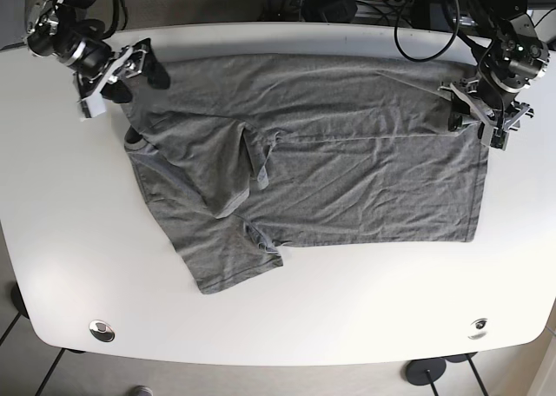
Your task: Fold the T-shirt properly
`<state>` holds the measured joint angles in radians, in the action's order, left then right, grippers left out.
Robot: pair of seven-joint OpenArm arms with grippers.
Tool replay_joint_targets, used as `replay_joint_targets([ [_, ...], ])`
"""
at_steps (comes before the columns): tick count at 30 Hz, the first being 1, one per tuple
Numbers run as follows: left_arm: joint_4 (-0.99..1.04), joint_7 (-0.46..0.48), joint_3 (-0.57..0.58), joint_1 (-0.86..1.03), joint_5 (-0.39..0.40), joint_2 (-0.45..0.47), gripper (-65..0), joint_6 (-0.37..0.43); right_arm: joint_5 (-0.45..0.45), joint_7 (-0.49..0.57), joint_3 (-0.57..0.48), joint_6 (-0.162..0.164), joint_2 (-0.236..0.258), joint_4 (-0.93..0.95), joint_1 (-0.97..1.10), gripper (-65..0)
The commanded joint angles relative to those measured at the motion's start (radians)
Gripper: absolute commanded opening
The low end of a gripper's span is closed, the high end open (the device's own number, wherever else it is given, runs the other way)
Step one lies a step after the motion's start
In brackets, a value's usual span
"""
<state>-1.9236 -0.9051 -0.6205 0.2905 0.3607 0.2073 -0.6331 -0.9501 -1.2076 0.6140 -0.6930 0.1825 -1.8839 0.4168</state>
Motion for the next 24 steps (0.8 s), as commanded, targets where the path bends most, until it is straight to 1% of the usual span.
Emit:
replay_joint_targets([
  [1,-0.015,0.014,-0.005,-0.004,0.010,0.014,-31.9,0.000,-0.008,0.047,0.020,-0.005,-0.002,-0.010,-0.031,-8.9],
  [2,-0.015,0.014,-0.006,-0.004,0.010,0.014,-31.9,0.000,0.007,0.067,0.030,-0.005,-0.005,-0.003,-0.051,-8.9],
  [3,-0.015,0.014,-0.006,-0.004,0.010,0.014,-31.9,0.000,0.042,0.084,0.031,-0.005,-0.008,0.011,-0.074,-8.9],
  [5,-0.015,0.016,-0.006,-0.004,0.010,0.014,-31.9,0.000,0.139,0.099,0.031,-0.005,-0.011,0.050,-0.172,-8.9],
  [7,-0.015,0.016,-0.011,-0.004,0.010,0.013,-31.9,0.000,0.328,0.102,0.031,-0.005,-0.015,0.171,-0.352,-8.9],
  [8,-0.015,0.016,-0.011,-0.004,0.010,0.013,-31.9,0.000,0.388,0.102,0.031,-0.005,-0.025,0.231,-0.422,-8.9],
  [10,-0.015,0.016,-0.012,-0.004,0.010,0.013,-31.9,0.000,0.512,0.108,0.031,-0.005,-0.028,0.350,-0.551,-9.0],
  [12,-0.015,0.016,-0.012,-0.004,0.010,0.013,-31.9,0.000,0.613,0.140,0.031,-0.005,-0.031,0.465,-0.660,-9.0],
  [13,-0.015,0.016,-0.012,-0.004,0.010,0.013,-31.9,0.000,0.662,0.177,0.030,-0.005,-0.033,0.539,-0.712,-10.1],
  [15,-0.015,0.016,-0.014,-0.004,0.010,0.013,-31.9,0.002,0.701,0.246,0.002,-0.005,-0.033,0.636,-0.755,-14.9],
  [17,-0.015,0.016,-0.014,-0.004,0.010,0.014,-31.9,0.002,0.718,0.348,-0.069,-0.005,-0.028,0.734,-0.772,-20.3],
  [20,-0.015,0.016,-0.014,-0.004,0.010,0.014,-31.9,0.002,0.716,0.418,-0.116,-0.005,-0.027,0.804,-0.767,-21.2],
  [23,-0.015,0.017,-0.014,-0.007,0.010,0.014,-31.9,0.008,0.707,0.424,-0.148,-0.005,-0.039,0.806,-0.737,-22.0],
  [24,-0.015,0.017,-0.014,-0.021,0.008,0.014,-31.8,0.009,0.707,0.426,-0.150,-0.005,-0.056,0.806,-0.735,-22.2],
])
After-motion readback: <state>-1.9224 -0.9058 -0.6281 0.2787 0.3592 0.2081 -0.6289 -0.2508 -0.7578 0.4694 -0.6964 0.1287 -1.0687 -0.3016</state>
